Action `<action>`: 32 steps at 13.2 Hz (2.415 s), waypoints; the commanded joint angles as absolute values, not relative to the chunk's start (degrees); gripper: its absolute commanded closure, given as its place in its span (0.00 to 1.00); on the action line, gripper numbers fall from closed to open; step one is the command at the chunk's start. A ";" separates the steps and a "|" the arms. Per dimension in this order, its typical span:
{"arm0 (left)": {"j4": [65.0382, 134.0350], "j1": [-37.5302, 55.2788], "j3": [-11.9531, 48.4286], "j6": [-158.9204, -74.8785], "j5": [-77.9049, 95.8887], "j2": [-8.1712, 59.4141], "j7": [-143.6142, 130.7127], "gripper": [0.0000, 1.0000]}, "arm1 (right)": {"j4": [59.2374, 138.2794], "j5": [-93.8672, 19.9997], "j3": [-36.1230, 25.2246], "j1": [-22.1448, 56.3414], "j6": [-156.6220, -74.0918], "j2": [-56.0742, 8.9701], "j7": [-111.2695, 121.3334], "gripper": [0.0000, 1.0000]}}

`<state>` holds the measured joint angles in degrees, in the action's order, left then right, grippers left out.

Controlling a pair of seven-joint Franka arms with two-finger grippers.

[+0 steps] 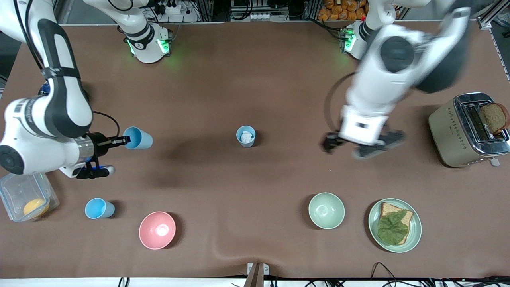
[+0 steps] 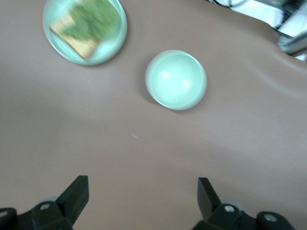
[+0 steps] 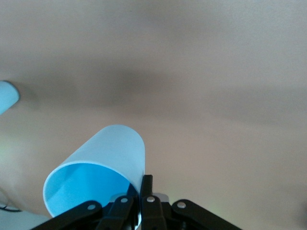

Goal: Stack blue cups with both arms
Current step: 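Withdraw the left gripper while the right gripper carries the cup toward the middle, then lower the held blue cup onto the tissue cup with the right gripper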

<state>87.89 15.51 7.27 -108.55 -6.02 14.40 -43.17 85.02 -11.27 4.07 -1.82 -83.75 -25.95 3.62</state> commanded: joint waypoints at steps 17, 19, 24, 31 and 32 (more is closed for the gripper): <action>86.49 -1.23 7.65 -92.38 -1.95 3.60 -9.67 0.00 | 79.45 -17.58 5.98 16.16 -92.45 -26.46 -33.02 1.00; 86.57 -1.49 7.82 -91.85 -1.67 3.08 -10.02 0.00 | 81.72 -17.58 5.98 19.67 -93.16 -26.28 -36.20 1.00; 86.48 -1.58 7.82 -90.97 -1.76 2.90 -9.58 0.00 | 91.20 -16.79 5.89 33.90 -105.43 -25.22 -52.44 1.00; 86.48 -1.58 7.73 -91.05 -1.67 2.99 -9.23 0.00 | 94.66 -15.03 5.63 34.37 -113.81 -26.89 -53.00 1.00; 86.48 -1.58 7.82 -91.05 -1.67 2.99 -9.49 0.00 | 94.66 -14.94 5.54 34.10 -113.73 -26.89 -53.00 1.00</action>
